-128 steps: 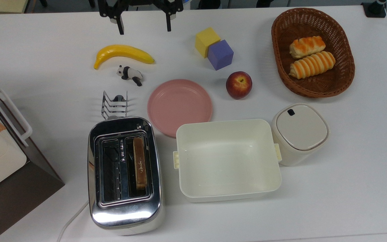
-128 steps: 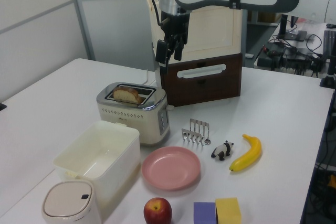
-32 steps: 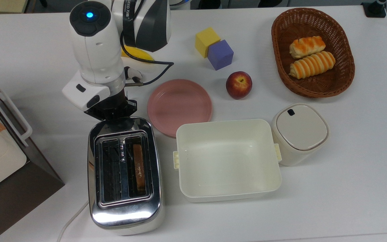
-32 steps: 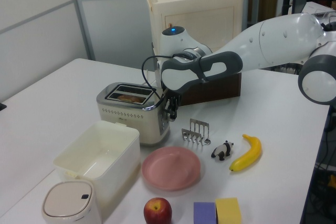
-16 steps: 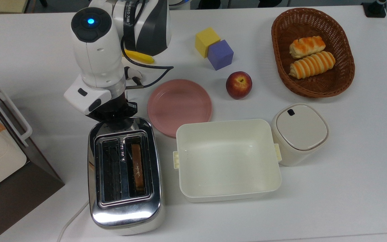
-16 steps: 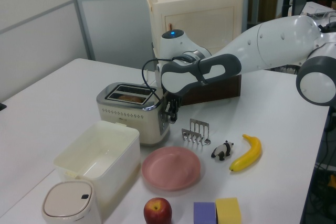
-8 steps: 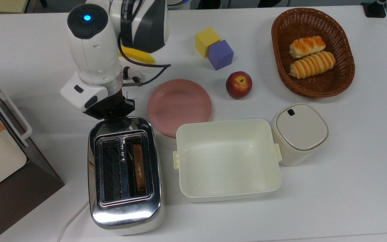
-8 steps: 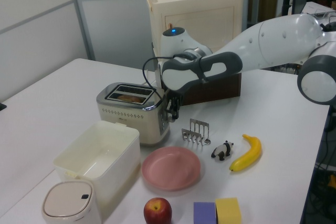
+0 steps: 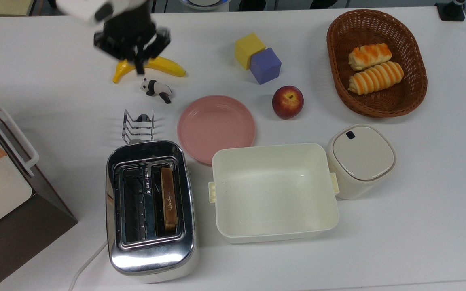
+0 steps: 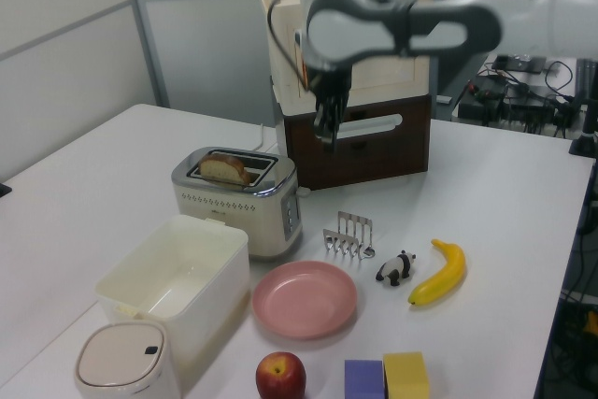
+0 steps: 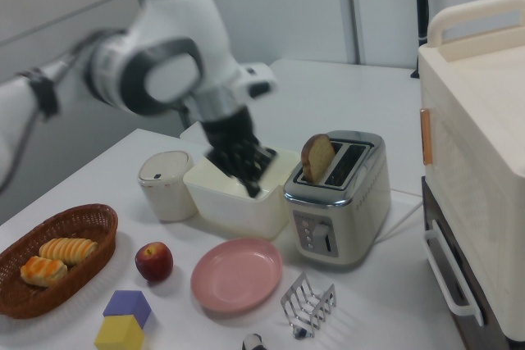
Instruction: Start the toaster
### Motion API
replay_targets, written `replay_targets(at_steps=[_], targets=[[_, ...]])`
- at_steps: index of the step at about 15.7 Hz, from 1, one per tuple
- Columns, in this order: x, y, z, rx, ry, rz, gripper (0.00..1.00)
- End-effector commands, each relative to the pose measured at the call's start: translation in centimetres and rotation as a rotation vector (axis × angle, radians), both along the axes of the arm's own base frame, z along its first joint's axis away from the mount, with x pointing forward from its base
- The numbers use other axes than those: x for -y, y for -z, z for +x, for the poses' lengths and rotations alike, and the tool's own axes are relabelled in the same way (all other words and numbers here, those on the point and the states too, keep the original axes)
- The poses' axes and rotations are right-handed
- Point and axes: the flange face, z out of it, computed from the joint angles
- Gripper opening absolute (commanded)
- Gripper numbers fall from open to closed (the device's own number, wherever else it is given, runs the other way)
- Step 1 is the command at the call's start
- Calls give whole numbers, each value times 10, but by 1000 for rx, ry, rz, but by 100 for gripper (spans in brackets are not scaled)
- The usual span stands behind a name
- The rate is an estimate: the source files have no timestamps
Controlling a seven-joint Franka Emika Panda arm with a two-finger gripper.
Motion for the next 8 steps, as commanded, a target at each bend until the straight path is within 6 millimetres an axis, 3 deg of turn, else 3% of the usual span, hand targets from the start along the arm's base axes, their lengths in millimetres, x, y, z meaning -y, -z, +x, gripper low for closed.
replay_targets(at_steps=[1, 3, 6, 8], targets=[[-29, -48, -36, -24, -41, 13, 0], [-43, -57, -42, -30, -51, 18, 0], [-73, -50, -38, -28, -58, 27, 0], [-79, -49, -34, -16, -14, 57, 0]])
